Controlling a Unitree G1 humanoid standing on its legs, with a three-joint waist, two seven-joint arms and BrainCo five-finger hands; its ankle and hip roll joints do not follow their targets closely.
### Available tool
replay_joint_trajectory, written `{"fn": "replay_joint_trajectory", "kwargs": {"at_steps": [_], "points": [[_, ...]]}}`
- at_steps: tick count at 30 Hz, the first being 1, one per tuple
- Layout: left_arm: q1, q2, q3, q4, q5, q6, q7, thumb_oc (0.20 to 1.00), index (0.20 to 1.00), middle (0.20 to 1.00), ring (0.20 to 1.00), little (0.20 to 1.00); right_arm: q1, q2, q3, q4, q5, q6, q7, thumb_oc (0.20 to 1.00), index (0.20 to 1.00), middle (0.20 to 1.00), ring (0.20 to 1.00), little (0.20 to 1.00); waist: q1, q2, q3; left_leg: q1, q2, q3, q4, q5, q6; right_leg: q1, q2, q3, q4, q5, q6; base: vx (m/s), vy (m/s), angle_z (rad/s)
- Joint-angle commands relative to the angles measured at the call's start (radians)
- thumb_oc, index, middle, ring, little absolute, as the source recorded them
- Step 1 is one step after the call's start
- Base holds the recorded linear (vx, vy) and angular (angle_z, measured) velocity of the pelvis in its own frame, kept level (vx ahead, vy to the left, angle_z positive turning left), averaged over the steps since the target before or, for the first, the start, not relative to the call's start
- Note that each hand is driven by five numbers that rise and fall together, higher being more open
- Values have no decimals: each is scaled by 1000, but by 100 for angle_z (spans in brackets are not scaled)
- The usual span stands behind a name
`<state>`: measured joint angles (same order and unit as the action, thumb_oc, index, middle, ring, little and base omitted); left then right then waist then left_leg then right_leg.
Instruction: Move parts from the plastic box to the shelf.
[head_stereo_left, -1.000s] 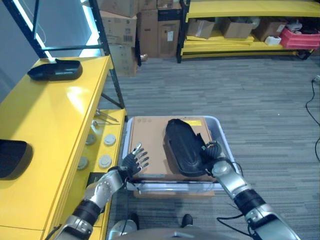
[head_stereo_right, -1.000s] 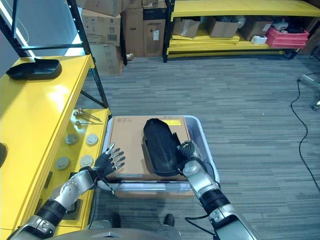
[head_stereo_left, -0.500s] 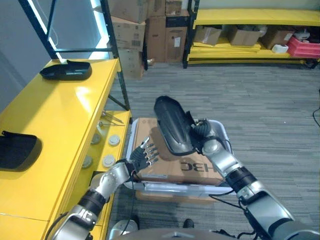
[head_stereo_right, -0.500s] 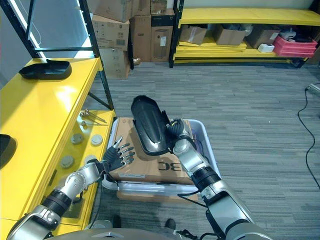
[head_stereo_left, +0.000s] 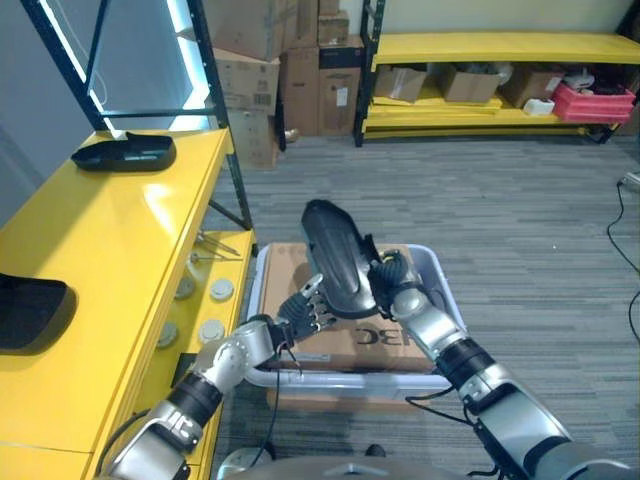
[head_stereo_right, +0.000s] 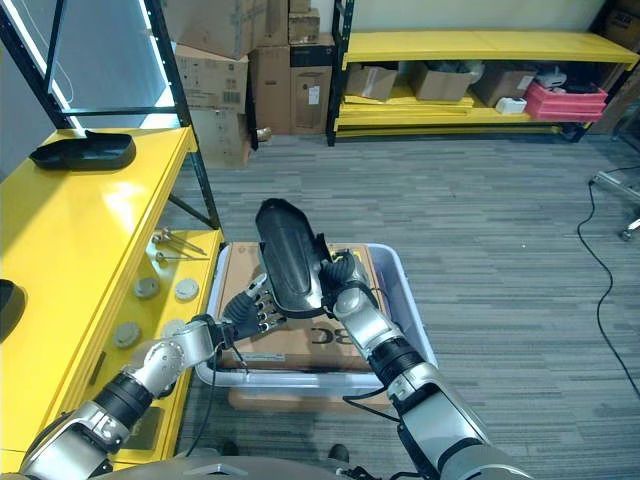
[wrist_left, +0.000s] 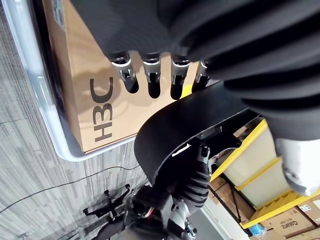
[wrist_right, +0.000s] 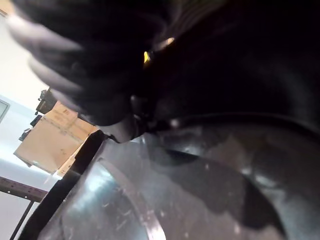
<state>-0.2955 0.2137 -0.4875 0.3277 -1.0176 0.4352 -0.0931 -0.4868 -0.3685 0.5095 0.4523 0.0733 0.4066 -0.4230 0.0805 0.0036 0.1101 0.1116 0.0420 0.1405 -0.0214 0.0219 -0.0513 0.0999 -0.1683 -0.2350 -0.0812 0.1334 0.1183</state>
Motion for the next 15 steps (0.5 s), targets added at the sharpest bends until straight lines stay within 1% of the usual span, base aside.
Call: {"fn": "replay_joint_trajectory", "kwargs": {"at_steps": [1, 7, 11, 15], "points": [[-142, -125, -91, 40, -33, -46, -21, 1000, 1000, 1000, 1000, 1000, -140, 26, 61, 13, -4, -68, -4, 200, 200, 200, 200, 200, 26, 23, -46, -34, -11, -30, 11, -66, 14, -14, -22, -25, 72, -107, 73, 0, 0, 0], [-161, -138, -133, 50, -16, -61, 7, 1000, 1000, 1000, 1000, 1000, -154, 56, 84, 16, 3, -52, -2, 200, 200, 200, 200, 200, 18, 24, -47, -28, -11, -25, 10, -69, 14, -14, -21, -20, 75, -109, 74, 6, -2, -1], [-176, -152, -160, 35, -28, -85, 22, 1000, 1000, 1000, 1000, 1000, -160, 77, 104, 11, 9, -51, 6, 200, 200, 200, 200, 200, 14, 26, -44, -25, -12, -26, 8, -68, 15, -15, -21, -18, 76, -108, 75, 0, 0, 0], [-188, -160, -172, 25, -3, -122, 27, 1000, 1000, 1000, 1000, 1000, -163, 95, 117, 9, 6, -49, 15, 200, 200, 200, 200, 200, 13, 26, -44, -22, -13, -27, 4, -68, 14, -11, -20, -17, 73, -108, 75, 0, 0, 0]]}}
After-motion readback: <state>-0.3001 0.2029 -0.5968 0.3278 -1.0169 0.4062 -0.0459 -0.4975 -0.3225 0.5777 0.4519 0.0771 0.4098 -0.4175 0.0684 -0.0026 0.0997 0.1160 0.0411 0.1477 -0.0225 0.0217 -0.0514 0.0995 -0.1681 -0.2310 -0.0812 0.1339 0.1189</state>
